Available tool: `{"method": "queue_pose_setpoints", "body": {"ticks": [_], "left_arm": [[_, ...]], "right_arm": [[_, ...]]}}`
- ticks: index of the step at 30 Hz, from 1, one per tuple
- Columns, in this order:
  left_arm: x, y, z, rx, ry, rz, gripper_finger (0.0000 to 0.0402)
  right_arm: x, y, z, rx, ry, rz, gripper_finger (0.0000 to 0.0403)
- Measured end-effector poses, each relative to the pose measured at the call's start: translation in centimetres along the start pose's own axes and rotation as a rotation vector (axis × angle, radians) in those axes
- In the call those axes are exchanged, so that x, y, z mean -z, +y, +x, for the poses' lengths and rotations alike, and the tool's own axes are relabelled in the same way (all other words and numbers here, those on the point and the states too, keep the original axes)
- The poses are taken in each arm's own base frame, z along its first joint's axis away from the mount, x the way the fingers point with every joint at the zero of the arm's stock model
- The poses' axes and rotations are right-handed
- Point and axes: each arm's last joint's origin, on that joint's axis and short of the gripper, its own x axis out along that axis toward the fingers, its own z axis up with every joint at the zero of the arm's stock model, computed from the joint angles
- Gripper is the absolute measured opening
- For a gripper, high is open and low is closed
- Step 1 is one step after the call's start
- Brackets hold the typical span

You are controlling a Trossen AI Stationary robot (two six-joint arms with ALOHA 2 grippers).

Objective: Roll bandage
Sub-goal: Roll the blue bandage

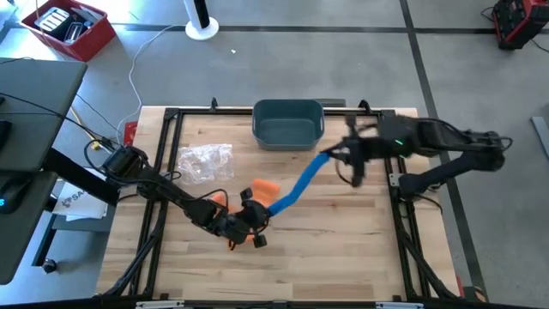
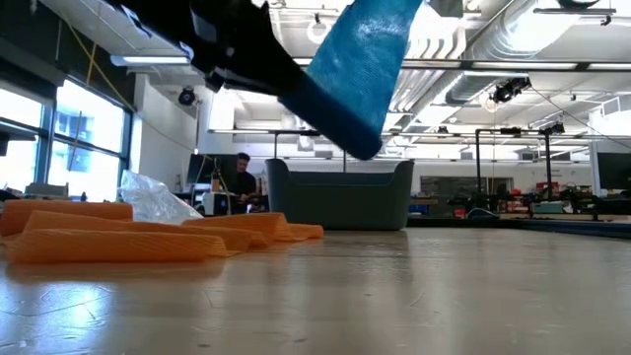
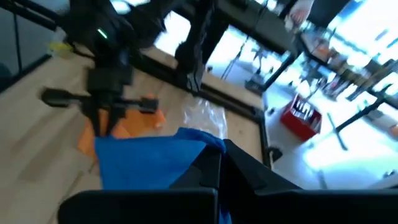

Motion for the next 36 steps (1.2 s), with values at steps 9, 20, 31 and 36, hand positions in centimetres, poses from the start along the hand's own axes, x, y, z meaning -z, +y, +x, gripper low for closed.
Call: {"method": "queue_pose_setpoints", "body": {"ticks": [9, 20, 31, 36], "left_arm": [[-0.1, -1.3, -1.0, 0.114, -0.018, -0.05, 0.0], [-2.0, -4.1, -3.8, 0.323, -0.235, -0.104, 0.0], [-3.0, -5.8, -6.5, 0.411, -0.392, -0.107, 0.0], [-2.9, -6.1, -6.9, 0.425, -0.395, -0.109, 0.0]], "right_arm": [[4.2, -5.9, 6.0, -0.131, 0.004, 0.138, 0.0], [10.4, -7.0, 14.5, -0.385, 0.118, 0.236, 0.0], [13.3, -2.1, 21.1, -0.671, 0.167, 0.221, 0.0], [14.0, 0.1, 22.8, -0.751, 0.185, 0.183, 0.0]]}}
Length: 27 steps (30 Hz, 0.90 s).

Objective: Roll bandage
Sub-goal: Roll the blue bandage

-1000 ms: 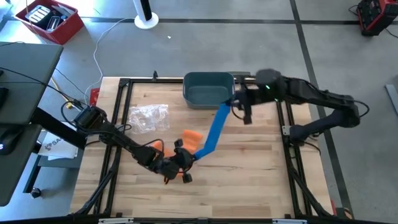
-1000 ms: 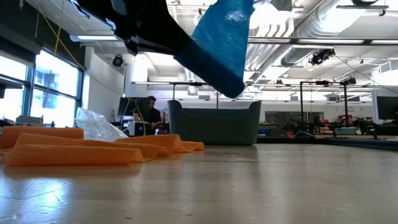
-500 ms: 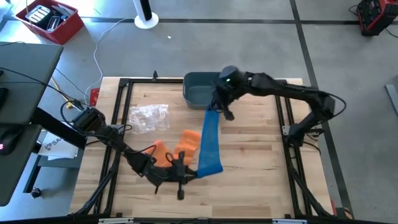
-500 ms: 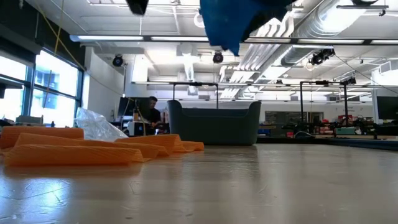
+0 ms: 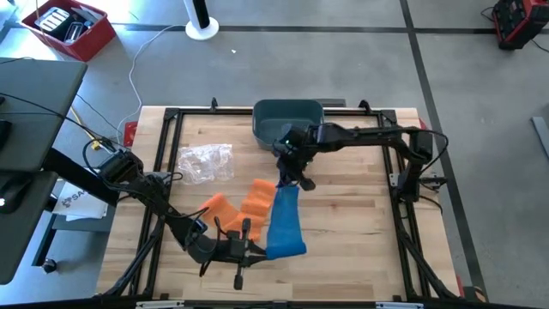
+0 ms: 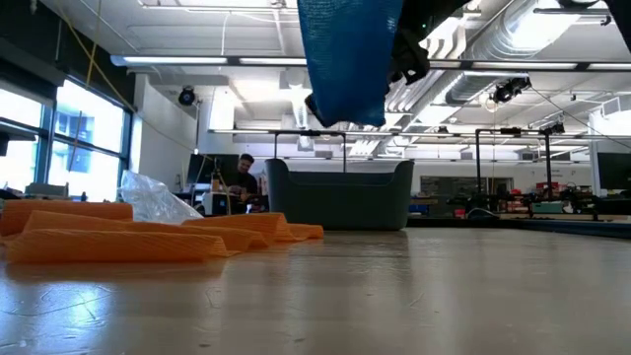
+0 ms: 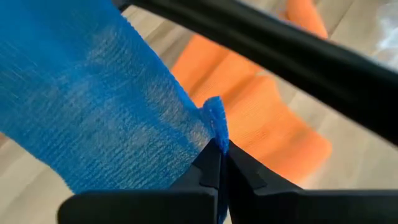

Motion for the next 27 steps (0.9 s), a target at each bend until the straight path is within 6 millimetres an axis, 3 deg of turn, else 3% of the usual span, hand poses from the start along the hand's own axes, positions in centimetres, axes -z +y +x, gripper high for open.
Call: {"method": "queue_pose_setpoints", "body": {"ticks": [6, 12, 19, 24, 27], "left_arm": [[0.0, 0.0, 0.0, -0.002, 0.0, -0.017, 0.0], [0.0, 0.0, 0.0, -0.015, -0.001, -0.025, 0.0], [0.0, 0.1, 0.0, -0.029, -0.002, -0.018, 0.0001], [0.0, 0.4, 0.2, -0.051, 0.0, -0.062, 0.0001], [0.1, 0.4, 0.1, -0.072, 0.0, -0.079, 0.0001]], "right_arm": [[0.5, -0.2, 0.7, -0.011, 0.016, 0.083, 0.001], [0.7, -0.7, 0.1, 0.001, 0.022, 0.156, 0.009], [-0.3, -2.2, -3.2, 0.08, 0.072, 0.189, 0.0179], [-0.2, -2.5, -5.8, 0.1, 0.194, 0.132, 0.0187], [1.3, -2.5, -6.6, 0.058, 0.226, 0.165, 0.0187]]}}
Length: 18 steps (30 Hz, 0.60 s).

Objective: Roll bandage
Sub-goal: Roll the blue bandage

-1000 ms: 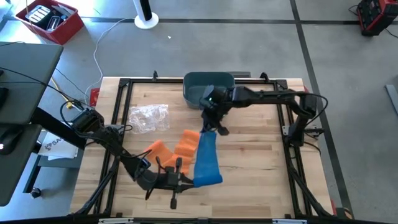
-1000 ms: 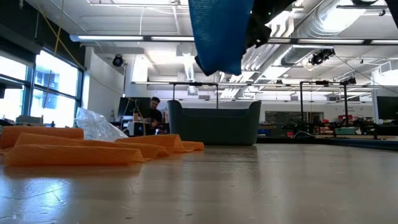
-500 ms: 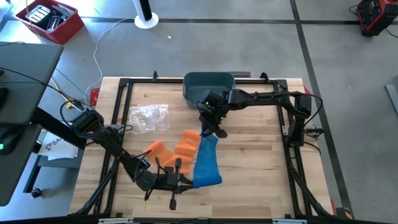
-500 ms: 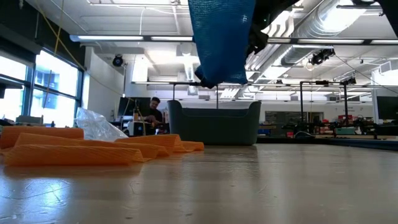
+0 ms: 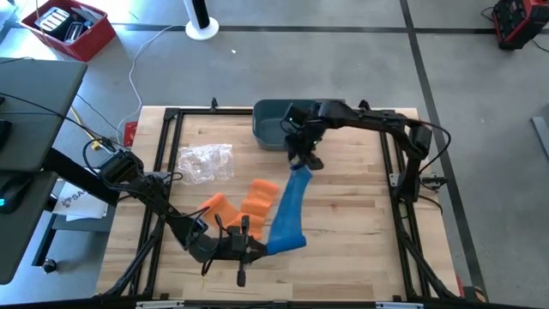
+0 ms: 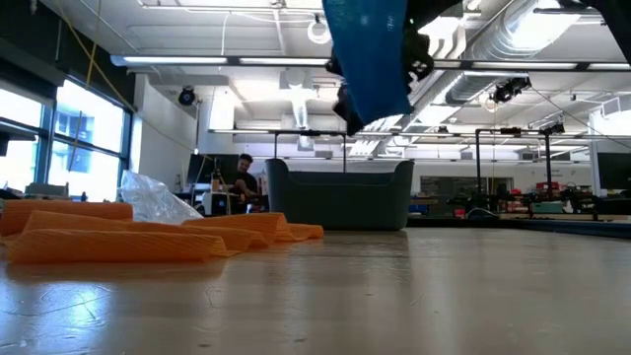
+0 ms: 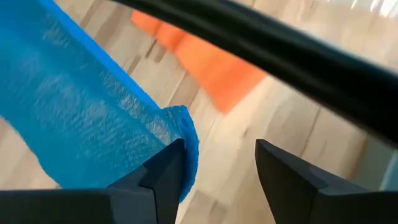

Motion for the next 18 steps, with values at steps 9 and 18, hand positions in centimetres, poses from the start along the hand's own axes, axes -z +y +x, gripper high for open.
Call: {"method": "queue_pose_setpoints", "body": {"ticks": [9, 18], "left_arm": [[0.0, 0.7, 0.5, -0.048, 0.003, -0.011, 0.0001], [0.2, 0.8, 0.5, -0.049, 0.021, -0.059, 0.0001]], "right_arm": [[6.8, 2.3, 4.0, -0.132, 0.018, 0.161, 0.0168], [12.3, 9.9, 4.9, 0.059, -0.135, 0.237, 0.0126]]}}
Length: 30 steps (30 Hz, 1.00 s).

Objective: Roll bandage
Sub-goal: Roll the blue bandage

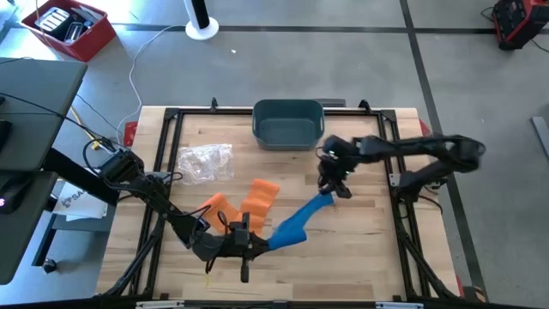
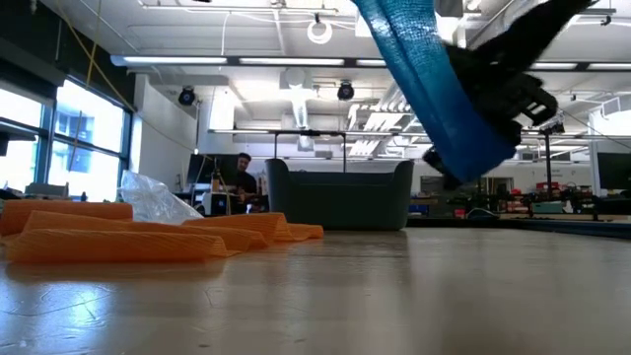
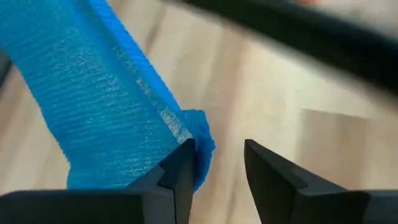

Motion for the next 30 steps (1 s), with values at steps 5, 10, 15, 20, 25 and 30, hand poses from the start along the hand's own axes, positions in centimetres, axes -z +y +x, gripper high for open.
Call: {"method": "queue_pose_setpoints", "body": {"ticks": [5, 10, 15, 20, 25, 30], "left_arm": [[-0.1, 0.0, 0.0, -0.004, -0.004, -0.001, 0.0001], [0.0, 0.1, 0.1, -0.008, 0.0, 0.003, 0.0001], [0.0, 0.1, 0.1, -0.007, 0.001, 0.01, 0.0001], [0.1, 0.2, 0.1, -0.007, 0.011, 0.059, 0.0001], [0.2, 0.4, 0.2, -0.017, 0.022, 0.062, 0.0001], [0.8, 0.5, 0.2, -0.028, 0.072, 0.097, 0.0001]], "right_arm": [[3.8, 3.2, -0.9, 0.217, -0.028, 0.091, 0.0123], [6.8, 5.1, -1.6, 0.451, -0.071, 0.256, 0.0123], [7.8, 5.7, -2.0, 0.476, -0.185, 0.314, 0.0123], [7.5, 5.4, -1.9, 0.407, -0.321, 0.271, 0.0124], [6.9, 4.4, -2.1, 0.443, -0.352, 0.304, 0.0137], [5.8, 3.3, -2.3, 0.473, -0.319, 0.324, 0.0192]]}}
